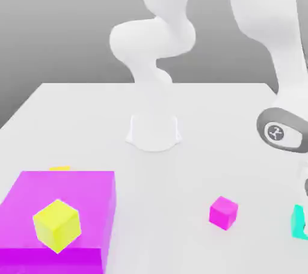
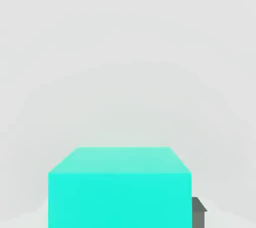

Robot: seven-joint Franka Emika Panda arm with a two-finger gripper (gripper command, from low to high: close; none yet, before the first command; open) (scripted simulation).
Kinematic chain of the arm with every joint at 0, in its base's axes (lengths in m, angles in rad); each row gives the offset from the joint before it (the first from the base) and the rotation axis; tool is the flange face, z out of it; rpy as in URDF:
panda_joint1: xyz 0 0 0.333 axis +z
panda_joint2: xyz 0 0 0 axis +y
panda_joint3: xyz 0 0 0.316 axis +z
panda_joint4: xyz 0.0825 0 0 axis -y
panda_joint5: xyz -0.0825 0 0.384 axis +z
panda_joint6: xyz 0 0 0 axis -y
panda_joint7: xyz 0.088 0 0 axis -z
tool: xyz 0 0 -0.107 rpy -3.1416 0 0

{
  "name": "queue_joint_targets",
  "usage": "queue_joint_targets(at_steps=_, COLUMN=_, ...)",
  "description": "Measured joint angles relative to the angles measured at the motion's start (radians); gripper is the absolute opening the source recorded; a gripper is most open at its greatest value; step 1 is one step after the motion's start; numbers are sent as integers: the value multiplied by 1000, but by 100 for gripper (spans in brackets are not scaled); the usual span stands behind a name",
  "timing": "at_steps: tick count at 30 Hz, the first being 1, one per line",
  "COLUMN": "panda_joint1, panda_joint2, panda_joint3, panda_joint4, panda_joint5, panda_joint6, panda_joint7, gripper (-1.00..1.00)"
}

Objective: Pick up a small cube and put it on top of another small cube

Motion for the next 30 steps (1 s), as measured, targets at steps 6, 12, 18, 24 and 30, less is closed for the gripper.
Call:
queue_joint_targets(at_steps=6, panda_joint1=-61, panda_joint2=-167, panda_joint3=56, panda_joint4=-43, panda_joint5=81, panda_joint6=-121, panda_joint7=-68, gripper=-100)
queue_joint_targets(at_steps=12, panda_joint1=-222, panda_joint2=-310, panda_joint3=-89, panda_joint4=-155, panda_joint5=52, panda_joint6=-140, panda_joint7=-161, gripper=-100)
queue_joint_targets(at_steps=18, panda_joint1=-443, panda_joint2=-447, panda_joint3=-246, panda_joint4=-274, panda_joint5=24, panda_joint6=-147, panda_joint7=-260, gripper=-100)
queue_joint_targets(at_steps=24, panda_joint1=-709, panda_joint2=-614, panda_joint3=-408, panda_joint4=-423, panda_joint5=17, panda_joint6=-154, panda_joint7=-431, gripper=-100)
queue_joint_targets(at_steps=30, panda_joint1=-863, panda_joint2=-739, panda_joint3=-600, panda_joint4=-555, panda_joint5=41, panda_joint6=-151, panda_joint7=-586, gripper=-100)
